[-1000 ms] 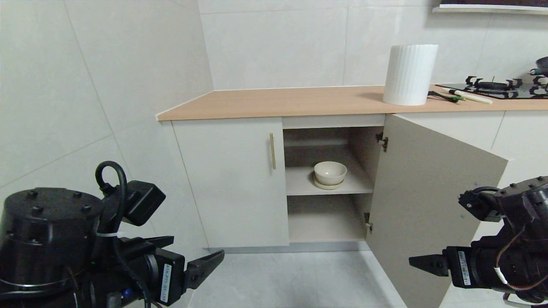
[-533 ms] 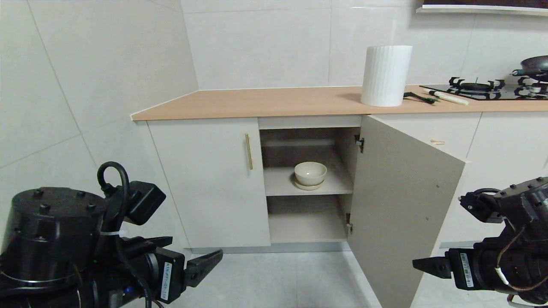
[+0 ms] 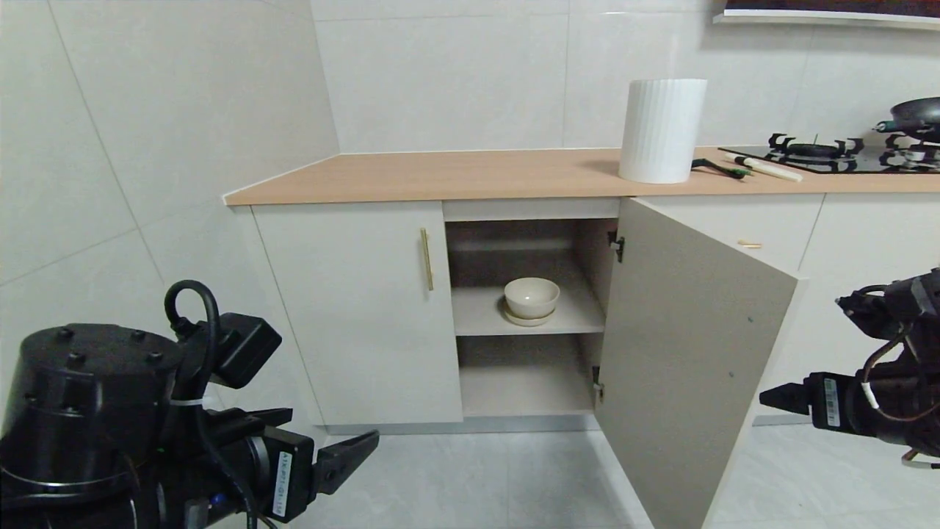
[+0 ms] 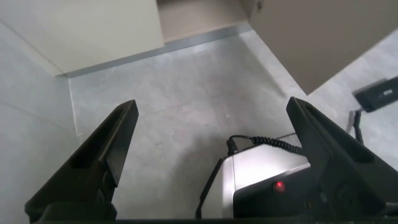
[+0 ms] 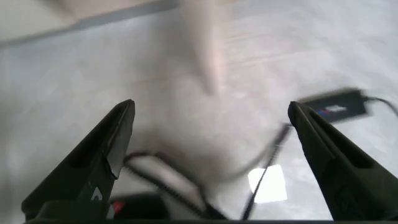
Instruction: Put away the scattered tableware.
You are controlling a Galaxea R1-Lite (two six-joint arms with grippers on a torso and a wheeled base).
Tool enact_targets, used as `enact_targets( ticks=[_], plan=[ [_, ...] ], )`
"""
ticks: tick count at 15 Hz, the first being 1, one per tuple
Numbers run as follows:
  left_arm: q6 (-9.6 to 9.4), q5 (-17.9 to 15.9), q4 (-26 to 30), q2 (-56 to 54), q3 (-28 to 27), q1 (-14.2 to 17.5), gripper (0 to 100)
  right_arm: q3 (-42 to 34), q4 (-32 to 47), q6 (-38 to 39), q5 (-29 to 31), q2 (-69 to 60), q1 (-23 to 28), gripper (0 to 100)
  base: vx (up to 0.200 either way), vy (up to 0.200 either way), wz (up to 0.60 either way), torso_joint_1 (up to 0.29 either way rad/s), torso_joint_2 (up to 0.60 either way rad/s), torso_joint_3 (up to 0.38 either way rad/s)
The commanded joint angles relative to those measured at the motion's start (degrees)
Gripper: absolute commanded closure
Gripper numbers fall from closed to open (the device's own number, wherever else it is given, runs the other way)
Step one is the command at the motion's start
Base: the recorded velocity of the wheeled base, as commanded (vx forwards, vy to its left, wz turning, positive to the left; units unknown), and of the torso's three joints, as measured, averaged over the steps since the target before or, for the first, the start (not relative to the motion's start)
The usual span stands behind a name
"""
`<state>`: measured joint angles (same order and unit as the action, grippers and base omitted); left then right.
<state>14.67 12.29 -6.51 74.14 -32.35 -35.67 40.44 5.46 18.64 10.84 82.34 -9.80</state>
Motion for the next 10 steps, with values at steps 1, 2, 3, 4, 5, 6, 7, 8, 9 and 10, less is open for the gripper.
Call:
enact_targets(
  ticks=[1,2,3,4,5,6,7,8,9,10],
  plan=[
    [0.01,0.02,0.01,0.12,0.01,-0.01,0,1.14,0.08,-2.03,0.15,0.9,5.67,0,0.0,0.0,0.0,0.0,0.0,0.0],
    [0.01,0.02,-0.08,0.12,0.01,-0.01,0,1.14,-0.01,-3.43,0.24,1.42,7.6,0,0.0,0.0,0.0,0.0,0.0,0.0],
    [0.01,0.02,-0.08,0.04,0.01,-0.01,0,1.4,-0.1,-4.23,0.24,1.78,9.01,0,0.0,0.0,0.0,0.0,0.0,0.0],
    [0.01,0.02,-0.08,-0.05,0.01,-0.01,0,2.45,-0.1,-5.02,0.32,2.74,12.0,0,0.0,0.0,0.0,0.0,0.0,0.0],
    [0.01,0.02,-0.08,-0.14,-0.08,-0.01,0,3.42,-0.63,-4.93,0.24,3.97,13.58,0,0.0,0.0,0.0,0.0,0.0,0.0],
    [0.1,0.02,-0.08,-0.14,-0.08,-0.01,0,4.48,-1.15,-4.49,0.24,5.73,14.55,0,0.0,0.0,0.0,0.0,0.0,0.0],
    [0.1,-0.07,-0.08,-0.14,-0.17,-0.01,0,4.92,-2.21,-3.96,0.15,7.58,15.43,0,0.0,0.0,0.0,0.0,0.0,0.0],
    [0.19,-0.07,-0.08,-0.23,-0.25,-0.01,0,5.0,-4.85,-2.47,0.15,9.42,15.87,0,0.0,0.0,0.0,0.0,0.0,0.0],
    [0.28,-0.16,-0.17,-0.32,-0.34,-0.01,0,5.09,-8.1,-0.01,0.15,12.06,15.87,0,0.0,0.0,0.0,0.0,0.0,0.0],
    [0.36,-0.16,-0.61,-0.32,-0.43,-0.01,0,5.18,-11.26,2.37,0.24,14.61,15.95,0,0.0,0.0,0.0,0.0,0.0,0.0]
  ],
)
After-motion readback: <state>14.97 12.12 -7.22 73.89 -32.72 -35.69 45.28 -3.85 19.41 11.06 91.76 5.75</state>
